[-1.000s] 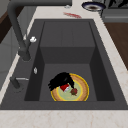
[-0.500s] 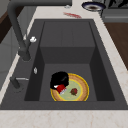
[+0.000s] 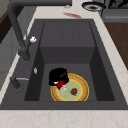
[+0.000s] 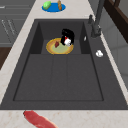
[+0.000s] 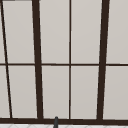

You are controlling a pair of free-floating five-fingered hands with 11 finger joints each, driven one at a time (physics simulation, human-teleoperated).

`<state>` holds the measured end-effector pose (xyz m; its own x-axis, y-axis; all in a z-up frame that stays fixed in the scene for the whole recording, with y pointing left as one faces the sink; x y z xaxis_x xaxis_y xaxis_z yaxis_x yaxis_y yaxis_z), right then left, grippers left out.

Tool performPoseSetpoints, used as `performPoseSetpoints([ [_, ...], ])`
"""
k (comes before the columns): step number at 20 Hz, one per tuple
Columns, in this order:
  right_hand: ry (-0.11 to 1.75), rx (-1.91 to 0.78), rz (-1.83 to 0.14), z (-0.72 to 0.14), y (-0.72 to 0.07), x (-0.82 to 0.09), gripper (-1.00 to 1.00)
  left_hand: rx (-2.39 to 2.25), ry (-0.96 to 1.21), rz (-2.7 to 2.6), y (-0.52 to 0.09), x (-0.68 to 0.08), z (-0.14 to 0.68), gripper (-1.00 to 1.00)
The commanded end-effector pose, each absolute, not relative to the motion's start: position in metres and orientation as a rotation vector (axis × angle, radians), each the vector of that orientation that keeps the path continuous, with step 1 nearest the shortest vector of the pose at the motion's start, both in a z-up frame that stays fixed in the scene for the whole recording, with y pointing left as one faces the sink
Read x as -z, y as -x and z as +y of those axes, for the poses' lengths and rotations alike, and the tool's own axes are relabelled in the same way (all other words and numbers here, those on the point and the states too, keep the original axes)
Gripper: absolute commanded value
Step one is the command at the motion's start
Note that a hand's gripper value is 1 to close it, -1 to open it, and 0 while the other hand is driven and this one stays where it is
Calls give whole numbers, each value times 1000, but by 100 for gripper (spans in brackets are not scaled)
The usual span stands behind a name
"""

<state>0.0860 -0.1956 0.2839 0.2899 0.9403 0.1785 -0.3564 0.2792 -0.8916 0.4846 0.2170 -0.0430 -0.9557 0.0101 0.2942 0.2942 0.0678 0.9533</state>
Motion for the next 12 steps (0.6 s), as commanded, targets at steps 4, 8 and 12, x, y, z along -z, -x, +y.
performPoseSetpoints([
  [4,857,-1023,-842,-196,-86,-284,0,2017,301,-2097,-483,-11,223,100],
  [8,857,-1023,-842,-196,-86,-284,0,2016,293,-2095,-475,-38,238,100],
  [12,857,-1023,-842,-196,-86,-284,0,1980,326,-2093,-474,-58,262,100],
])
